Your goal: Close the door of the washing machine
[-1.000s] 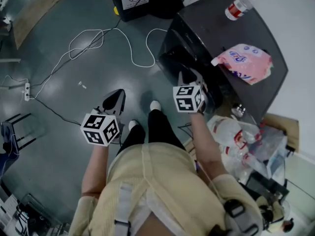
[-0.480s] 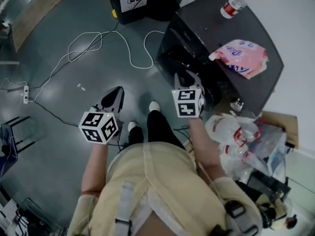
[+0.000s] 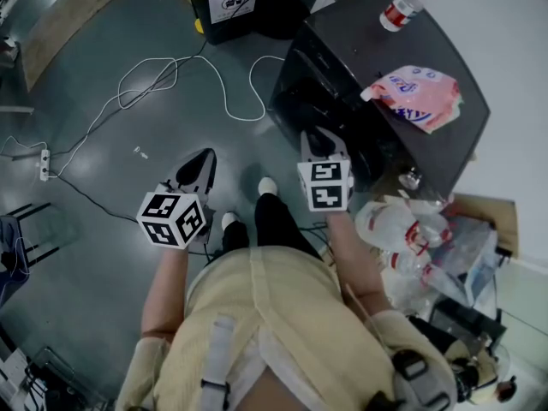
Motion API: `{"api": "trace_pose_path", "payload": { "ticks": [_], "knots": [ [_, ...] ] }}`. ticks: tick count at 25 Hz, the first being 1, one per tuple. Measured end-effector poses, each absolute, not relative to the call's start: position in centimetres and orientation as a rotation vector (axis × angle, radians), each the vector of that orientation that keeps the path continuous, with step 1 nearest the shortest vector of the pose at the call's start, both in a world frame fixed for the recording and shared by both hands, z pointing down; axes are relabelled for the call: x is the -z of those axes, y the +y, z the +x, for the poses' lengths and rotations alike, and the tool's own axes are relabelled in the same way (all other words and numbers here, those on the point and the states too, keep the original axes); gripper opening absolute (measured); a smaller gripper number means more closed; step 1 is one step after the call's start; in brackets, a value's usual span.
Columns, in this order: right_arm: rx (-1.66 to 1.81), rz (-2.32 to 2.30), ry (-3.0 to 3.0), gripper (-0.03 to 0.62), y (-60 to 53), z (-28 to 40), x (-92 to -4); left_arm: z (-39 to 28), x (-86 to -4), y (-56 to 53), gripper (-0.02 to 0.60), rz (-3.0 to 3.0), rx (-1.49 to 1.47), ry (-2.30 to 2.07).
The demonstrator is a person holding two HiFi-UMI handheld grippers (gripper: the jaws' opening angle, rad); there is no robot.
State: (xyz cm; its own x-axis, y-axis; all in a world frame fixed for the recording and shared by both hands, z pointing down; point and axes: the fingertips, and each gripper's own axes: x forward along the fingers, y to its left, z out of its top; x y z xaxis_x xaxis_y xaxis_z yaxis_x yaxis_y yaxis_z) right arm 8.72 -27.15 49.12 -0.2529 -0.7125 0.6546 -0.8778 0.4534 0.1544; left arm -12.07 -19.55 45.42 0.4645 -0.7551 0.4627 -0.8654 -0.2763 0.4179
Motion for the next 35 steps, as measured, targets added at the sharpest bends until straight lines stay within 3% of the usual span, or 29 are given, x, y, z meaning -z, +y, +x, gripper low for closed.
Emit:
{"api": "trace_pose_path", "payload": {
  "ticks": [9,35],
  "knots": [
    [-0.364,1.306,-2.091,0.006,-26.21,8.82,-49.21,-11.78,-45.48,-18.99,0.005,2.086,-0.234,-1.348],
    [-0.524,1.303,-2.195,0.003,-26.99,8.86,-49.23,-12.25,-46.01,-19.63,0.005,2.038,-0.219,-1.384]
  ]
}}
